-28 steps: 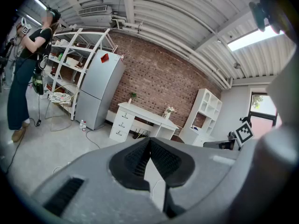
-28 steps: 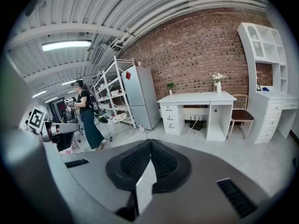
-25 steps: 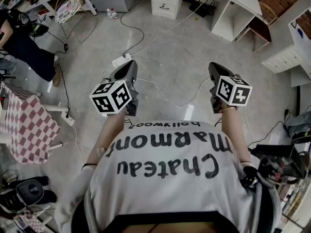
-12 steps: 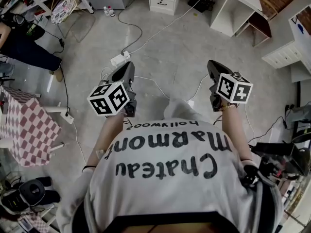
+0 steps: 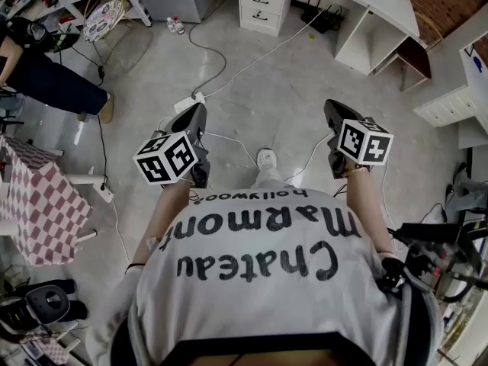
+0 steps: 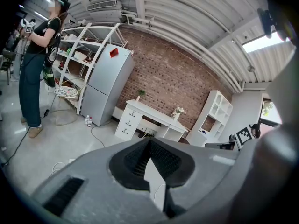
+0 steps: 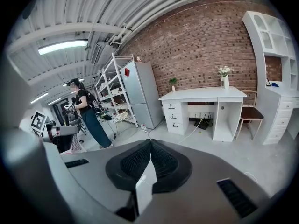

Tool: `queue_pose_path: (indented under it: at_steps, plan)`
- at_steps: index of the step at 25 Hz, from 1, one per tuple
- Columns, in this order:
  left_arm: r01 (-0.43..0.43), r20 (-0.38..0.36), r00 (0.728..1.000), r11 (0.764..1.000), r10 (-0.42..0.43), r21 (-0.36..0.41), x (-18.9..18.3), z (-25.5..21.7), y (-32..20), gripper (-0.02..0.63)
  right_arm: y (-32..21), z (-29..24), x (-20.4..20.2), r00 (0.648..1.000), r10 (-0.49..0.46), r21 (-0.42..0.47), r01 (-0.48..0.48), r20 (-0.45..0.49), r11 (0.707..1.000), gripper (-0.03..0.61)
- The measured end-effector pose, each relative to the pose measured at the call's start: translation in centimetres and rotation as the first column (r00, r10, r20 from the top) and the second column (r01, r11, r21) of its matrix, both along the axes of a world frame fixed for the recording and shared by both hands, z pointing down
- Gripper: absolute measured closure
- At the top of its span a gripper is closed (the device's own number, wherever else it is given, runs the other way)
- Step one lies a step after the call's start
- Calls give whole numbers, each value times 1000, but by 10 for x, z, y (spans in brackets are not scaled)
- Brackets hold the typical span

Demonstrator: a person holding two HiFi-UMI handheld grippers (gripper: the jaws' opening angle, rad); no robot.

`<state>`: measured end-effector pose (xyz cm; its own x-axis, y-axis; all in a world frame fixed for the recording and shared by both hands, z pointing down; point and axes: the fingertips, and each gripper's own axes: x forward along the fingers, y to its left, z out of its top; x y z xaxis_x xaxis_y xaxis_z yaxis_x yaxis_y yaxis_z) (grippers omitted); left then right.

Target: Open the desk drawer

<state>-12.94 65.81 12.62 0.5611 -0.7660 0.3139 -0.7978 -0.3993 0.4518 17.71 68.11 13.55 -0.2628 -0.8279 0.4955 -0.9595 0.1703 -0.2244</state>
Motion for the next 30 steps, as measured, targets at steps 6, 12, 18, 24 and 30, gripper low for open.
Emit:
queue_pose_path:
  at_steps: [6,12,18,24,30]
  plan:
    - [54,-17,998,998,-54,8,5,-10,-64,598,-79,-5,14,999,-32,5,32,0,999,565]
    - [111,-15,994,994,-110,3,13,-12,-126,600,-160,-16,36,998,-62,23,62,-27,998,565]
    - [159,-32,987,987,-159,-2,28,-4,-189,599,-229,-14,65,997,-62,29,63,-41,998,563]
    - [171,-38,985,985,-171,1,38,-8,-224,599,-263,-15,77,997,-71,15,72,-40,997,563]
    - [180,-31,983,983,-181,-28,41,1,-242,599,-282,8,67,995,-102,-53,101,-11,993,563]
